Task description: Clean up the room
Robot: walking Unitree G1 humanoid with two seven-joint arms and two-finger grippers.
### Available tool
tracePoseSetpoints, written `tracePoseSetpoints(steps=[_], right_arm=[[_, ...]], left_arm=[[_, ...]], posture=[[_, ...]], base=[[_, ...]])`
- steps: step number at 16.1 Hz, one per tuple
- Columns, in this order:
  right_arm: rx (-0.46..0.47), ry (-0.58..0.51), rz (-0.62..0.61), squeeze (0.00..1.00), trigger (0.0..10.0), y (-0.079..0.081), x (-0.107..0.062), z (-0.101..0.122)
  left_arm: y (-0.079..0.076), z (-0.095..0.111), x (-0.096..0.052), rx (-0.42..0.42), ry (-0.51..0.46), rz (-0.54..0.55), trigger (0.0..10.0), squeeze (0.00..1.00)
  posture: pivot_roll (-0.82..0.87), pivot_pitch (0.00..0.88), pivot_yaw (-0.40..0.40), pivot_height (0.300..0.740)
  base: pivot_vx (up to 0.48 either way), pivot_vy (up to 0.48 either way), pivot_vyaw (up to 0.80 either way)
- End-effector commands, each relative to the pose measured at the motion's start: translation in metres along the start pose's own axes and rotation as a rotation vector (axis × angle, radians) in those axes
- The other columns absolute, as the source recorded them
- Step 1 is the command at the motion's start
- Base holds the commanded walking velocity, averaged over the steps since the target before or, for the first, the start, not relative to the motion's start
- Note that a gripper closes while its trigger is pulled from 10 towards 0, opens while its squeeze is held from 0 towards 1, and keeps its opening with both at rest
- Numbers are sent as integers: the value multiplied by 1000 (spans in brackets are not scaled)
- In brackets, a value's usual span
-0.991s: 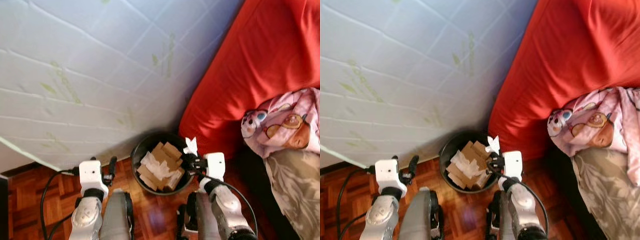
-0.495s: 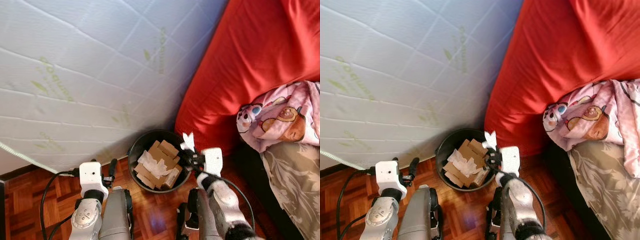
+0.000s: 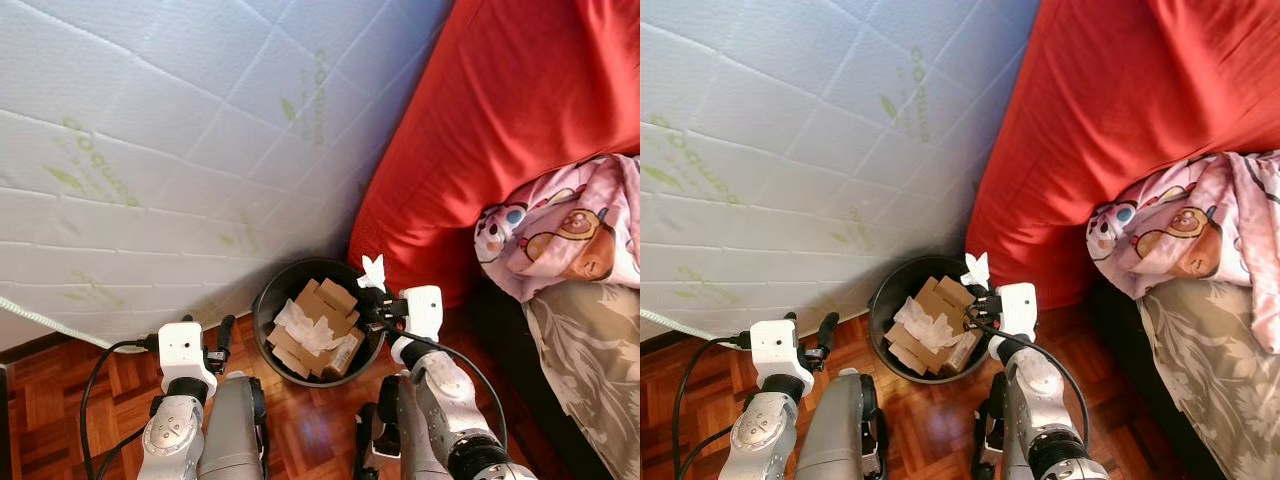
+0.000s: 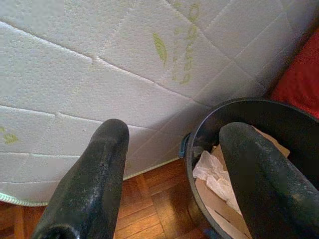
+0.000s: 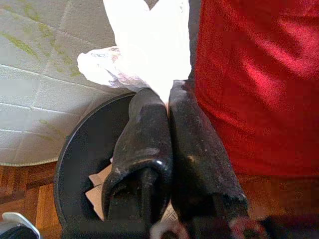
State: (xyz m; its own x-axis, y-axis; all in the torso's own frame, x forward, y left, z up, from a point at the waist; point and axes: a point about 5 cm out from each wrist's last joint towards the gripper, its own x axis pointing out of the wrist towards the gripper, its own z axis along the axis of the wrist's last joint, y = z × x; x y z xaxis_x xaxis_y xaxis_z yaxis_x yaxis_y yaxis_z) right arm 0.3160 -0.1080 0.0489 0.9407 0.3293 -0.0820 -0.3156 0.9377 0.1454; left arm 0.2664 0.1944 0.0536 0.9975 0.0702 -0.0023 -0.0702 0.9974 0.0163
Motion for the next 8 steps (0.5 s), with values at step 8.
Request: tracePoseSetpoints(steps=[8], right_arm=[[0,63,80,0,10000,8,-1,-10]], left_arm=[[0,-8,-7,1,38,0,10000,0]], posture=[[89,340,-14,599]], base=[[300,0,0]])
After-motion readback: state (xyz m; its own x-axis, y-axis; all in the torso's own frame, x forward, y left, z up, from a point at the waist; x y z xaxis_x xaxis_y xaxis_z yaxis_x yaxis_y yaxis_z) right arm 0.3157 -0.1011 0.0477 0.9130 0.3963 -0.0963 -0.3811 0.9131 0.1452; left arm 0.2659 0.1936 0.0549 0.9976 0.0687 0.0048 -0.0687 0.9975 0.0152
